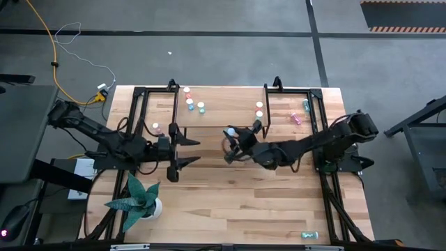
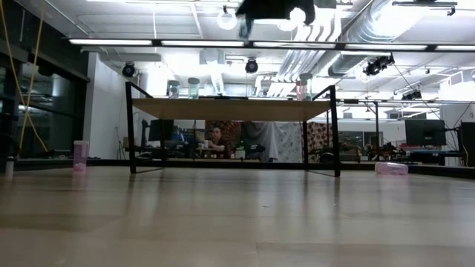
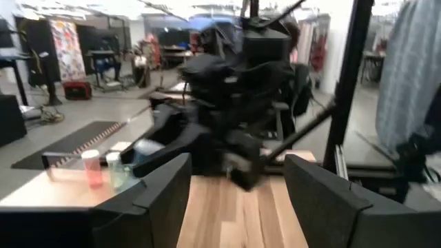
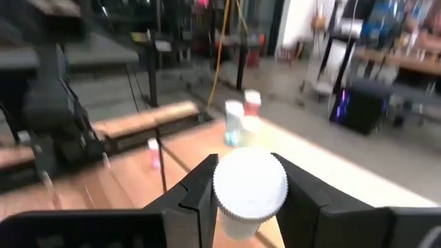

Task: Pick and place medicine bottles onto shelf by color
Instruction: Put the blue pill bottle on the shelf, then put the green pill bottle on the shelf

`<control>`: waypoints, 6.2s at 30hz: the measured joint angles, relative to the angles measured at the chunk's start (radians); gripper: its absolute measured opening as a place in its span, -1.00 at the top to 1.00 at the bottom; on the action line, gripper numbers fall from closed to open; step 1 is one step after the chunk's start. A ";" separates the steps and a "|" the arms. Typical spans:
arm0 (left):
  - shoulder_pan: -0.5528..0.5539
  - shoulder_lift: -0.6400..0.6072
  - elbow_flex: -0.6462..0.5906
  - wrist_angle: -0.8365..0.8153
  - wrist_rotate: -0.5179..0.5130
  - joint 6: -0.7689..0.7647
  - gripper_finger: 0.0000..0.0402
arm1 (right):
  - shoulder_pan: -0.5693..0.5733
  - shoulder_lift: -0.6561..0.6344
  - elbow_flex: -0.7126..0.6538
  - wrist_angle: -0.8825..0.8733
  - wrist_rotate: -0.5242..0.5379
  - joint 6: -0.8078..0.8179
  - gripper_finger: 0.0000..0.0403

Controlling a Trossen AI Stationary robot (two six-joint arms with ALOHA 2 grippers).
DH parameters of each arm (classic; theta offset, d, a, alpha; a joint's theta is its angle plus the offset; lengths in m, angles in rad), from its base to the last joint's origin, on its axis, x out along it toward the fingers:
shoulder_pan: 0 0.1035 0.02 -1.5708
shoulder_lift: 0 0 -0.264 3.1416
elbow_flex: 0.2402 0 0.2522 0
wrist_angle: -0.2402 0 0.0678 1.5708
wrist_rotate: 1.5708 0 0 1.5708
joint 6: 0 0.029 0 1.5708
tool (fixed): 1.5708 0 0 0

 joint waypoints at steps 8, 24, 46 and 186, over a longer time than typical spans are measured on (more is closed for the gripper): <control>-0.050 0.037 -0.012 -0.072 0.017 0.018 -0.09 | -0.113 -0.001 0.000 -0.184 -0.151 0.205 0.51; -0.055 -0.154 -0.586 0.639 -0.083 -0.012 -0.08 | -0.165 -0.002 0.000 -0.313 -0.159 0.290 0.53; -0.057 -0.201 -0.589 0.636 -0.062 -0.019 -0.08 | -0.287 0.000 0.123 -0.803 -0.166 0.644 0.53; -0.058 -0.200 -0.589 0.524 0.043 -0.150 -0.08 | 0.873 0.412 0.259 -1.301 -1.122 1.187 -0.11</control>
